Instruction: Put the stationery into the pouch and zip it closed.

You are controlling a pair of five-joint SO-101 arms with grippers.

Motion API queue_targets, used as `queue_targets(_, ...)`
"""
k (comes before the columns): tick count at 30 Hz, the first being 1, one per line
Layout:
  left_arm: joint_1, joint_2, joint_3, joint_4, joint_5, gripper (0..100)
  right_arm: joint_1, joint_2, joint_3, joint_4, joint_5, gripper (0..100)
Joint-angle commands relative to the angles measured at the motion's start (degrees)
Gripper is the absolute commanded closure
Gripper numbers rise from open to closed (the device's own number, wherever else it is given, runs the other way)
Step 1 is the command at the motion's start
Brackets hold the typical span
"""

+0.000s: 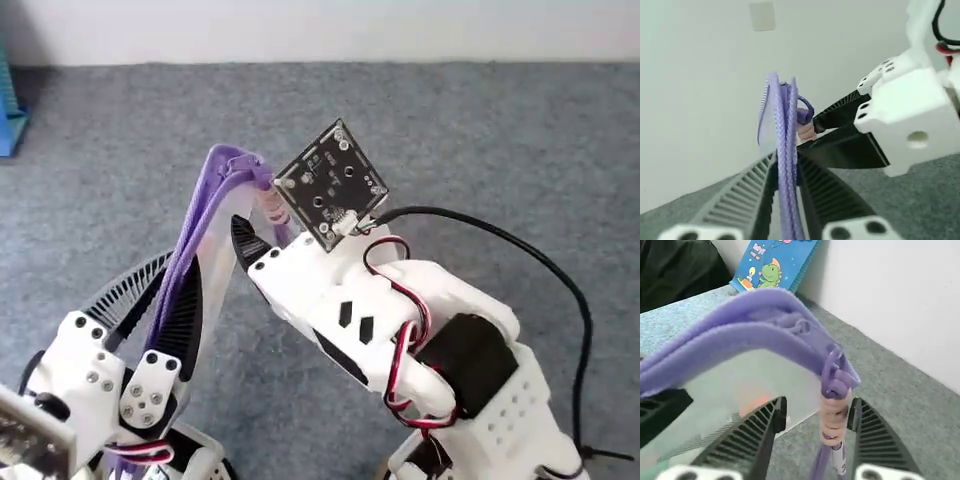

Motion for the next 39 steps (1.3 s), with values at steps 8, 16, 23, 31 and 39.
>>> queue_targets(8, -0.09, 0.09, -0.40, -0.53, -1.41, 99, 2.51, 2.07, -1.67, -2.15, -0.18, 88.8)
queue_targets(16, -0.09, 0.09, -0.40, -0.53, -1.41, 99, 2.77, 2.51, 0.26, -5.14, 0.00, 98.2)
queue_targets(23, -0.09, 0.09, -0.40, -0.44, -1.14, 99, 6.11, 2.15, 0.09, -5.14, 3.34, 99.1)
queue_targets(31, -0.09, -0.35, 3.12, -0.53, -1.05, 86, 8.66, 1.89, -3.08, -5.23, 8.62, 99.1)
queue_targets(39, -0.09, -0.35, 11.21, -6.24, -1.32, 84, 7.08, 1.80, -8.09, -4.53, 14.51, 99.1)
